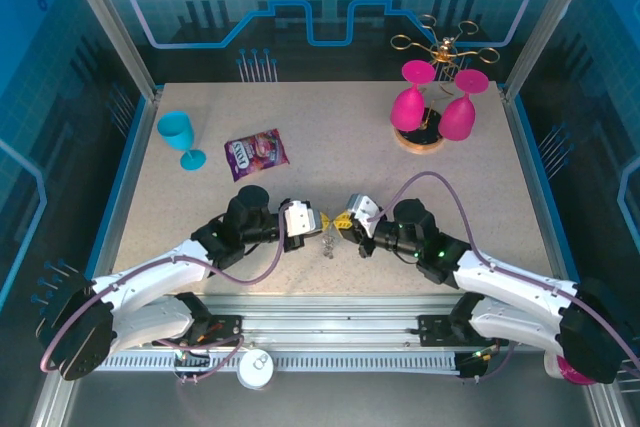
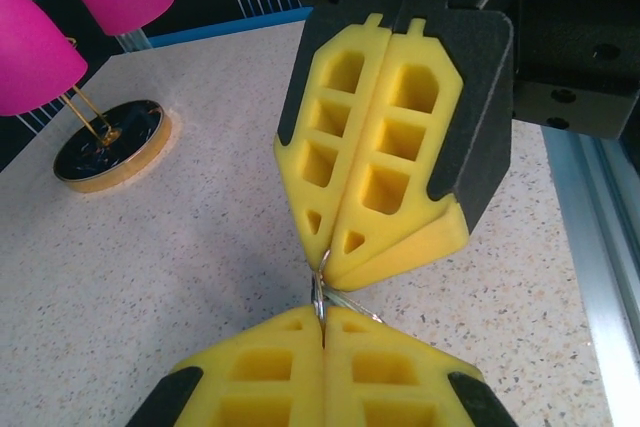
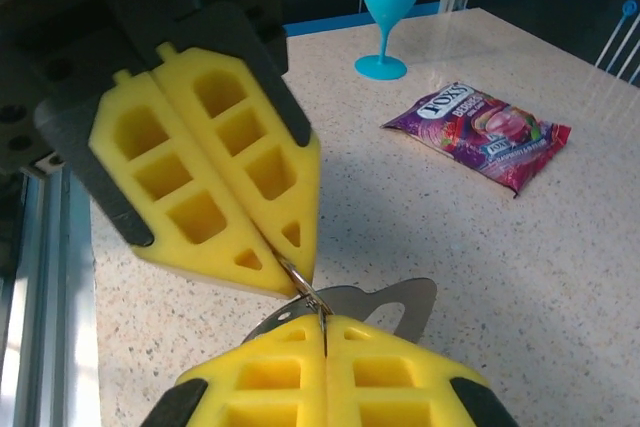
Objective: Put the keys on the keyring
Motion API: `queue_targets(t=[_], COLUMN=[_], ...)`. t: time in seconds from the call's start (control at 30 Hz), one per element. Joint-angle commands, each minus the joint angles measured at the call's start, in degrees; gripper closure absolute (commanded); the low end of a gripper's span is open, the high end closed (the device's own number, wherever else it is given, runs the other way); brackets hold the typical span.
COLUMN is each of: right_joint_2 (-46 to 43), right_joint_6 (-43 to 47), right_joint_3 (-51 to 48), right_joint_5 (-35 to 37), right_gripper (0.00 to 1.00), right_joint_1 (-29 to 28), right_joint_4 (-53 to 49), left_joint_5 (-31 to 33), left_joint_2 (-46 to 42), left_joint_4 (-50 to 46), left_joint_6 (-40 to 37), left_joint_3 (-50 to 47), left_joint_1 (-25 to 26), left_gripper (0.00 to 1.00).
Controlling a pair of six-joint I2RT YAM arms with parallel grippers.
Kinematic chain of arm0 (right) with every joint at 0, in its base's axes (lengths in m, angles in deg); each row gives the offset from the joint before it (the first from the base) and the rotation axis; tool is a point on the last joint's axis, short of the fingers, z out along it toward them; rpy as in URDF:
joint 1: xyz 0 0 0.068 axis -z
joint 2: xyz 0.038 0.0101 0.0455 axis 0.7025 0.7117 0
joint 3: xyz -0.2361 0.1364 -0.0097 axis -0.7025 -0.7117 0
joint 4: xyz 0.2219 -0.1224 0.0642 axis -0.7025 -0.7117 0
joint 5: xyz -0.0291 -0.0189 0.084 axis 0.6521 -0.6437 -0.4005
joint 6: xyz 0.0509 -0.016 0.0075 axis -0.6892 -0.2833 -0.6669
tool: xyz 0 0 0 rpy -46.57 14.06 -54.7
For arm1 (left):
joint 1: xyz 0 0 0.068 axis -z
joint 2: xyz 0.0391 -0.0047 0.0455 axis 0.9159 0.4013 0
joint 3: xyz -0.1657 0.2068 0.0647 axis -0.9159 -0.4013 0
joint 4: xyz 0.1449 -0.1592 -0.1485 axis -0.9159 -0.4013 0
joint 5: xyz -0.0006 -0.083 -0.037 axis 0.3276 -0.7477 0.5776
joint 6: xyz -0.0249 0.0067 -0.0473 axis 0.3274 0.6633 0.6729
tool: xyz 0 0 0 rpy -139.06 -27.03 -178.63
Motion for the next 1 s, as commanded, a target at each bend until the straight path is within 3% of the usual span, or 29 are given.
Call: queue_targets(t=[0.0, 0.43, 0.97], right_joint_2=[1.29, 7.14, 9.04], right_joint_6=[-8.08, -30.27, -48.01], right_joint_3=[0.49, -0.58, -1.69], right_joint_5=[5.68, 10.24, 9.53], right_gripper=[1.00, 1.00, 1.00], right_joint_1=[-0.06, -1.07, -0.54], right_joint_4=[5.78, 14.66, 17.87], left_joint_5=[-1.86, 10.02, 16.46], left_joint_2=[-0.42, -0.31, 1.76], left_joint_4=[-1.23, 15.54, 24.77], left_joint_6=[-3.73, -8.64, -8.48], left_joint_3=[-0.57, -6.21, -8.92], left_joint_1=[1.54, 5.10, 6.17], left_gripper=[1.00, 1.00, 1.00])
